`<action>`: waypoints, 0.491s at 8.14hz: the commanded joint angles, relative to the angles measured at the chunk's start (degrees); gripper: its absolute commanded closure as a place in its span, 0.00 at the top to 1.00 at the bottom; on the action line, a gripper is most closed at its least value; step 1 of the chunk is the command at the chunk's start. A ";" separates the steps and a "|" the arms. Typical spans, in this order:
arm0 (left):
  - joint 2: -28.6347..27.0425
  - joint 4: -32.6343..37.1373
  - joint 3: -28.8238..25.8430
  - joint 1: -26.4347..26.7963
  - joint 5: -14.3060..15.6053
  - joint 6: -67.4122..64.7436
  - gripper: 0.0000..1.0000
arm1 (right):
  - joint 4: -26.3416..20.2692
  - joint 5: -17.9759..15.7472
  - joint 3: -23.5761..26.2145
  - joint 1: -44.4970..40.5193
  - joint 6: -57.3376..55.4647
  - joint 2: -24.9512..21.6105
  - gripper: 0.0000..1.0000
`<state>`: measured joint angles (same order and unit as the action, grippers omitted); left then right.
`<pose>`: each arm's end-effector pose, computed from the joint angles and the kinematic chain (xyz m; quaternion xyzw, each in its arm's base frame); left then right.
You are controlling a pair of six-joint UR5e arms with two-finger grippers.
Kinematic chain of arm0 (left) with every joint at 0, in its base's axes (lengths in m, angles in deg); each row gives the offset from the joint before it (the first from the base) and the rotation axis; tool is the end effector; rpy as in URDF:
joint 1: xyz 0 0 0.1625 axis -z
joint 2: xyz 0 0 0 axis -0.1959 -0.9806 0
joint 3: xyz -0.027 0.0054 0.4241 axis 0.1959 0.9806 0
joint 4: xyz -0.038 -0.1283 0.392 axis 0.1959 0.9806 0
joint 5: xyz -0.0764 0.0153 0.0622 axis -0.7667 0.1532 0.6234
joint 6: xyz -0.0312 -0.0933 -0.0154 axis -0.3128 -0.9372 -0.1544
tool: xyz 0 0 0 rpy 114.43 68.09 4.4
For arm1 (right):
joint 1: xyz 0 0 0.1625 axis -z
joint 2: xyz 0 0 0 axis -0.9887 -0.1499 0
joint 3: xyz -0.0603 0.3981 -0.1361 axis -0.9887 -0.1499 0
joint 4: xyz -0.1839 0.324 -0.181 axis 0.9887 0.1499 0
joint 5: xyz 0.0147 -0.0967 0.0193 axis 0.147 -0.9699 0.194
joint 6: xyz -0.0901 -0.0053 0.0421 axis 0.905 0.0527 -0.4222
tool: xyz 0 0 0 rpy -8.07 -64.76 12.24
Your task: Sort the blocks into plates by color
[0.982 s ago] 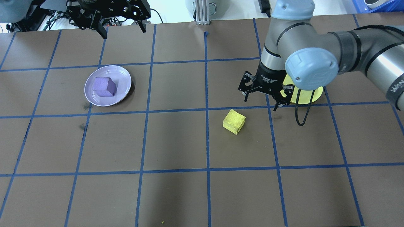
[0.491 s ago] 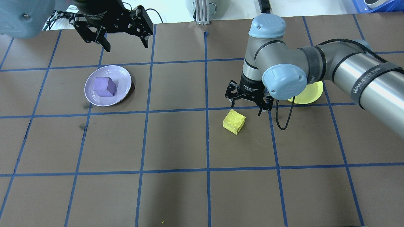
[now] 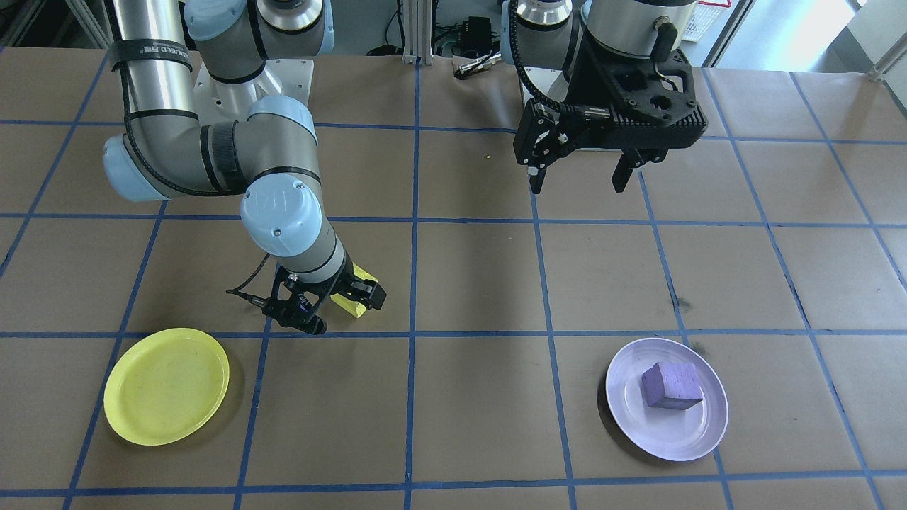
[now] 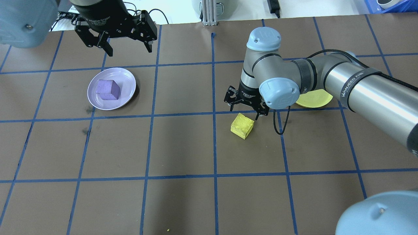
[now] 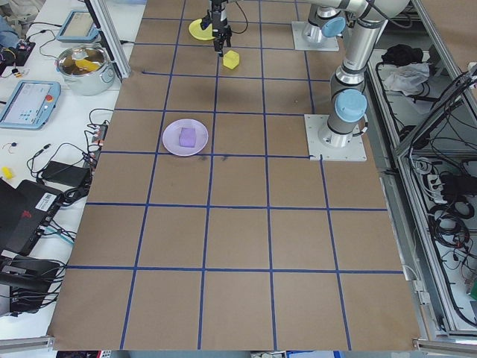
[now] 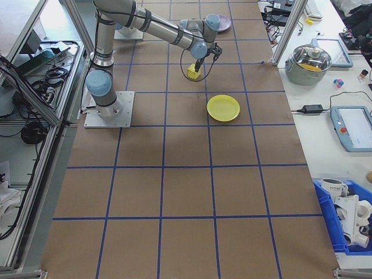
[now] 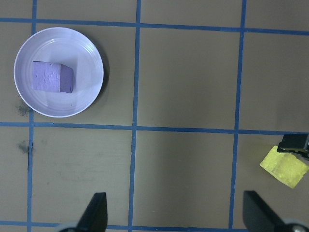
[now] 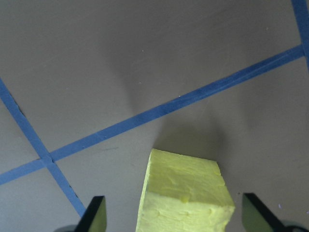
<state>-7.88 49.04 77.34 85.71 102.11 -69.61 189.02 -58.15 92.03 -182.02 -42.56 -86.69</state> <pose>-0.1959 -0.5118 0.5447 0.0297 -0.9976 0.0627 0.0032 0.2478 -0.5382 0.2329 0.2051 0.9750 0.0815 0.0264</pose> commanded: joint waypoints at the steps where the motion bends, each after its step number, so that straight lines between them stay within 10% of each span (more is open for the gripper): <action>1: -0.14 -0.16 0.08 -0.15 -0.37 0.01 1.00 | -0.09 0.32 0.05 -0.08 0.15 1.39 1.00; 4: -0.14 -0.16 0.17 -0.06 -0.37 0.01 1.00 | -0.27 0.41 1.81 -0.08 0.24 1.57 1.00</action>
<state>-7.89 48.88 77.47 85.63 101.86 -69.61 188.80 -57.81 92.97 -182.10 -42.41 -85.22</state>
